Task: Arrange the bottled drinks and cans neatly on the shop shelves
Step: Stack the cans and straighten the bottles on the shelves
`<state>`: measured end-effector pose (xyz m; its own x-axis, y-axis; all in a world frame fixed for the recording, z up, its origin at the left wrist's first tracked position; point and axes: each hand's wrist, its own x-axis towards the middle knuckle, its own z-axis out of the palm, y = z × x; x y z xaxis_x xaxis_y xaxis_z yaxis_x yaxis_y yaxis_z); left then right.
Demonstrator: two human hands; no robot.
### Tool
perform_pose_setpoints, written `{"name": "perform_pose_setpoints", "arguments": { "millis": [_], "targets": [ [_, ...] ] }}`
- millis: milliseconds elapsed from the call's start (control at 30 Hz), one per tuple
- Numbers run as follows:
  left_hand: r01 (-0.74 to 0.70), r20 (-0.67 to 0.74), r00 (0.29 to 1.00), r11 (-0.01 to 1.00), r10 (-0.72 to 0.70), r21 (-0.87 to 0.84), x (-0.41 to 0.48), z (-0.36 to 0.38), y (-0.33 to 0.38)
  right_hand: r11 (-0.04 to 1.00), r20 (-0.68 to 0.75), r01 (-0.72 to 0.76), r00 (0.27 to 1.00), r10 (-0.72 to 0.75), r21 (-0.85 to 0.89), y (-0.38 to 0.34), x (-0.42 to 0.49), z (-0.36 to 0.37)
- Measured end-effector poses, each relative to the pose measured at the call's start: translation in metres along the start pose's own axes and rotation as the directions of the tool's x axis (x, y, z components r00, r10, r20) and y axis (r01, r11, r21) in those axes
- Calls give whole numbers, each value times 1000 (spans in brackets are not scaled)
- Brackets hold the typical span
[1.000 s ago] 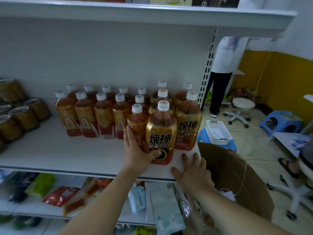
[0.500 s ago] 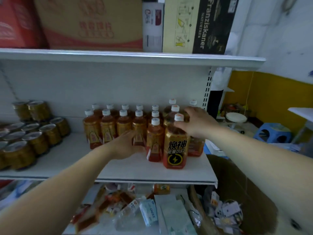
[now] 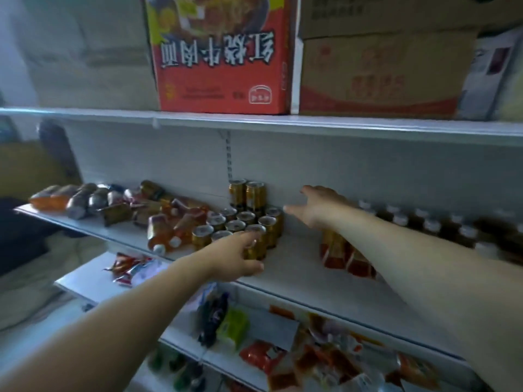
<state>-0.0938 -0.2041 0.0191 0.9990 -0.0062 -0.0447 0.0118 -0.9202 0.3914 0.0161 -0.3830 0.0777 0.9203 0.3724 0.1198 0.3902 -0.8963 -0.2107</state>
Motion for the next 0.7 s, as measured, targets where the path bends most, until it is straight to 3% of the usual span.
{"name": "perform_pose_setpoints", "arguments": {
  "millis": [167, 300, 500, 600, 700],
  "targets": [
    [169, -41, 985, 985, -170, -24, -14, -37, -102, 984, 33, 177, 983, -178, 35, -104, 49, 42],
    [288, -79, 953, 956, -292, -59, -5, -52, -176, 971, 88, 219, 970, -227, 94, -161, 99, 81],
    [387, -51, 920, 921, -389, -53, 44, -62, -279, 937, 142, 348, 930, -340, -36, -221, 192, 147],
    [364, -13, 931, 931, -365, -19, 73, -65, -317, 911, 273, 411, 881, -386, -40, -237, 231, 182],
    [209, 31, 975, 952, -221, 222, 99, -67, -341, 895, 432, 441, 820, -375, -60, -245, 262, 216]
  ]
}}
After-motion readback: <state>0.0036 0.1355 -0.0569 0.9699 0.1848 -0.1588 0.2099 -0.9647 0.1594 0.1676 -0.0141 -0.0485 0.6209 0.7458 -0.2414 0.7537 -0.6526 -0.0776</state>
